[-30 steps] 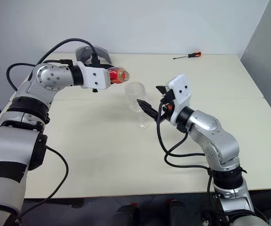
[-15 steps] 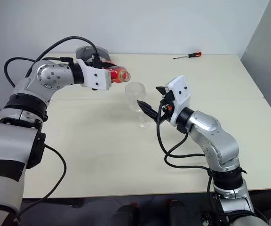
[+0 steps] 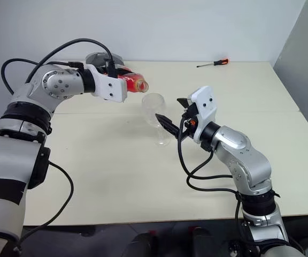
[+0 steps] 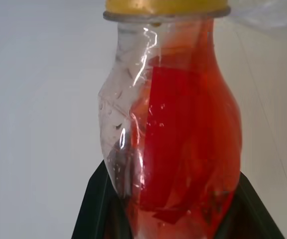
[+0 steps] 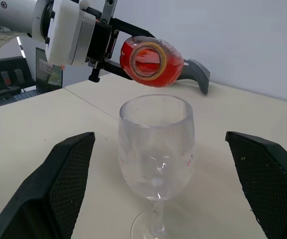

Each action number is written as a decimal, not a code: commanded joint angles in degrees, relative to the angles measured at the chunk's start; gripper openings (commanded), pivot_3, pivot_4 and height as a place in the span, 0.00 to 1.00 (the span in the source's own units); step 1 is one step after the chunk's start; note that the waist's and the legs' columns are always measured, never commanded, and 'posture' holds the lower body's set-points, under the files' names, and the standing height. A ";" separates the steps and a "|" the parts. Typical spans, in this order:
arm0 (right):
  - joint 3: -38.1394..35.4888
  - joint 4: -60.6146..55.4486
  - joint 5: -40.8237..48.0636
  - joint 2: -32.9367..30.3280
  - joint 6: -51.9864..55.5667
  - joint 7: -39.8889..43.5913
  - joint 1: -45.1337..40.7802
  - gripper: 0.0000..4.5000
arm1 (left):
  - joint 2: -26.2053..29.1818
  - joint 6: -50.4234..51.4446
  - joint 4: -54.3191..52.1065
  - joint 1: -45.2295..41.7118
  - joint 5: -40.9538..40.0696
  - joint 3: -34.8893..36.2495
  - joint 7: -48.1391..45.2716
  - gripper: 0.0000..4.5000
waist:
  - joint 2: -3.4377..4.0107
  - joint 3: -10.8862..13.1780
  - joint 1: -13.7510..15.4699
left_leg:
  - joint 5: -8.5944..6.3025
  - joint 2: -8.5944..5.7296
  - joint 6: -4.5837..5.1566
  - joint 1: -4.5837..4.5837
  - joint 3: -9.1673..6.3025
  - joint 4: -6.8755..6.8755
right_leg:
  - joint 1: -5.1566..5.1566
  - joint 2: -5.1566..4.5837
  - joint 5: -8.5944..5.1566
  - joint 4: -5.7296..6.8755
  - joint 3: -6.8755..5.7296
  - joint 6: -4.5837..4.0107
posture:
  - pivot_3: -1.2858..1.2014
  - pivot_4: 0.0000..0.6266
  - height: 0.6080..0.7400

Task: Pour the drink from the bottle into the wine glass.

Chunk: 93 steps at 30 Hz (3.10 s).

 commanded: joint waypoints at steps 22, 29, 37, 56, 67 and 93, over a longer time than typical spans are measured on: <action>-0.24 0.12 -0.11 0.74 -2.67 0.56 -1.06 1.00 | 2.26 -3.42 0.93 -6.59 4.63 -2.61 6.90 0.25 | 0.00 0.00 -0.02 | 0.00 -0.01 0.00 0.00 0.01 0.01 | -0.01 0.00 0.00 0.02 0.00 0.00 | 0.52 0.24 1.00; -0.20 0.61 -0.31 0.96 -3.04 0.59 -1.35 1.00 | 2.49 -3.87 1.33 -7.43 5.32 -3.33 7.44 0.25 | 0.00 0.00 -0.15 | 0.01 -0.01 -0.01 0.00 0.01 0.01 | -0.01 0.00 0.00 0.03 0.00 0.00 | 0.52 0.24 1.00; -0.07 1.15 -0.50 1.09 -3.78 0.72 -1.44 1.00 | 2.76 -3.95 1.84 -8.31 6.32 -3.79 8.08 0.25 | 0.00 0.00 -0.21 | 0.00 -0.01 -0.01 0.01 0.02 0.02 | -0.01 0.00 0.00 0.04 0.00 0.00 | 0.52 0.24 1.00; 0.32 1.16 -1.01 1.96 -4.55 1.07 -1.17 1.00 | 3.42 -4.87 2.23 -9.81 7.27 -5.39 8.90 0.25 | 0.00 0.00 -0.28 | 0.01 -0.01 -0.01 0.01 0.02 0.02 | -0.02 0.00 0.00 0.06 0.00 0.00 | 0.52 0.24 1.00; 0.72 0.40 -1.26 2.54 -4.53 1.28 -0.63 1.00 | 3.96 -5.31 2.25 -10.22 7.79 -5.73 9.10 0.25 | 0.00 0.00 -0.31 | 0.01 -0.01 -0.02 0.01 0.02 0.03 | -0.03 0.00 0.00 0.08 0.00 0.00 | 0.52 0.24 1.00; 0.36 0.46 -1.81 2.13 -4.11 1.29 -0.59 1.00 | 4.35 -5.37 3.07 -11.80 11.09 -7.98 12.43 0.25 | 0.00 0.00 -0.33 | 0.01 -0.02 -0.02 0.01 0.04 0.04 | -0.05 -0.01 0.00 0.12 0.00 0.00 | 0.52 0.24 1.00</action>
